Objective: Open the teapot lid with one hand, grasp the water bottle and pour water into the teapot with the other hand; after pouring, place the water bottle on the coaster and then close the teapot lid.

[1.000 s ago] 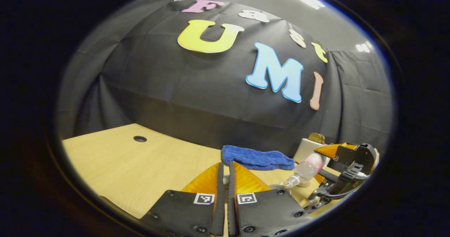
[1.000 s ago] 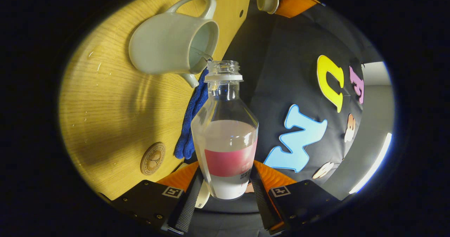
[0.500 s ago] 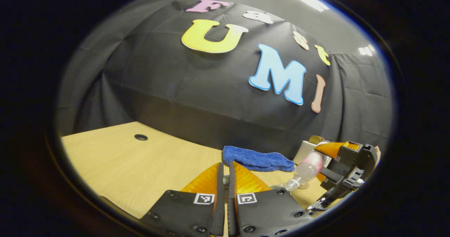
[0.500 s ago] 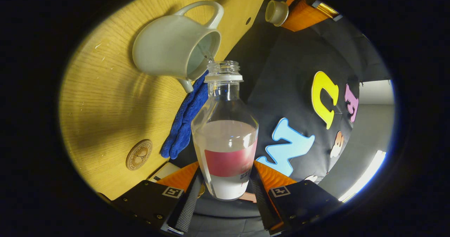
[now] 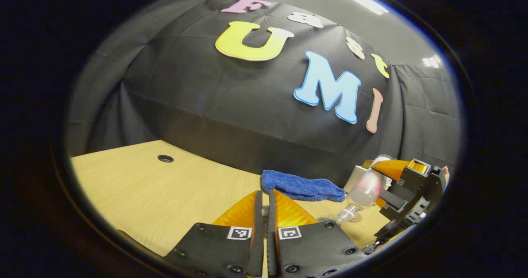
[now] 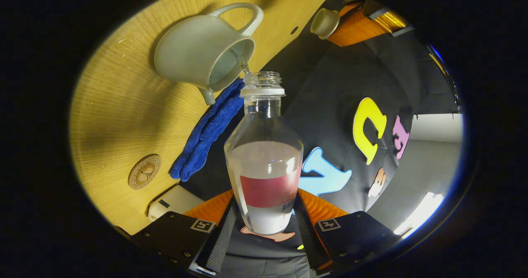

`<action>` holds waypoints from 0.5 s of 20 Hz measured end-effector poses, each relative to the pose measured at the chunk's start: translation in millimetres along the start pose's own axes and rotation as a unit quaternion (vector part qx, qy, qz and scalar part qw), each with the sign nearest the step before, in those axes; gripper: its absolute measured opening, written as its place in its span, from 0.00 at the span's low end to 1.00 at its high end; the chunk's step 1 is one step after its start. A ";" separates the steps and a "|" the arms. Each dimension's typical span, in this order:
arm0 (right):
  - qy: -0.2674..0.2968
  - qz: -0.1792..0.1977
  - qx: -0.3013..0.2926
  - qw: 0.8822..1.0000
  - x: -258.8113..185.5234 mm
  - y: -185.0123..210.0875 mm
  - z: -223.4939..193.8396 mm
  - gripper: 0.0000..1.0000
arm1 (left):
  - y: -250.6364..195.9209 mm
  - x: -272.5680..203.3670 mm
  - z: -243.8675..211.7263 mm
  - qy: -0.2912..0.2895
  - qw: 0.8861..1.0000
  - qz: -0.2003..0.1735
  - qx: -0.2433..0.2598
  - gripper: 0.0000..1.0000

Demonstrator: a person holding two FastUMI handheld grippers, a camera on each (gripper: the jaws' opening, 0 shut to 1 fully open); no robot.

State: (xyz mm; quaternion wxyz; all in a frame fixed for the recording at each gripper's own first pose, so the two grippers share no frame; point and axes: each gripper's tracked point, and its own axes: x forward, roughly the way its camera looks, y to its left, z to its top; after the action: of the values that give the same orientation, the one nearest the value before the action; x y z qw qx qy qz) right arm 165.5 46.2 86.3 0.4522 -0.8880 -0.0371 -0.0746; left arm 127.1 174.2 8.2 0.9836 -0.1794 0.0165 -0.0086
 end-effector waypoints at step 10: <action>-0.006 -0.018 -0.024 1.000 -0.6 -6.3 0.8 0.75 | 0.3 2.6 -5.0 0.002 1.000 0.001 -0.001 0.10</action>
State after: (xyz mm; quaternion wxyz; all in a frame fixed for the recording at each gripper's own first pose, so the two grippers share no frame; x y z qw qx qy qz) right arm 164.2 50.6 90.8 0.4293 -0.8982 -0.0536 -0.0780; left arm 129.4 172.6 3.4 0.9833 -0.1808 0.0184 -0.0084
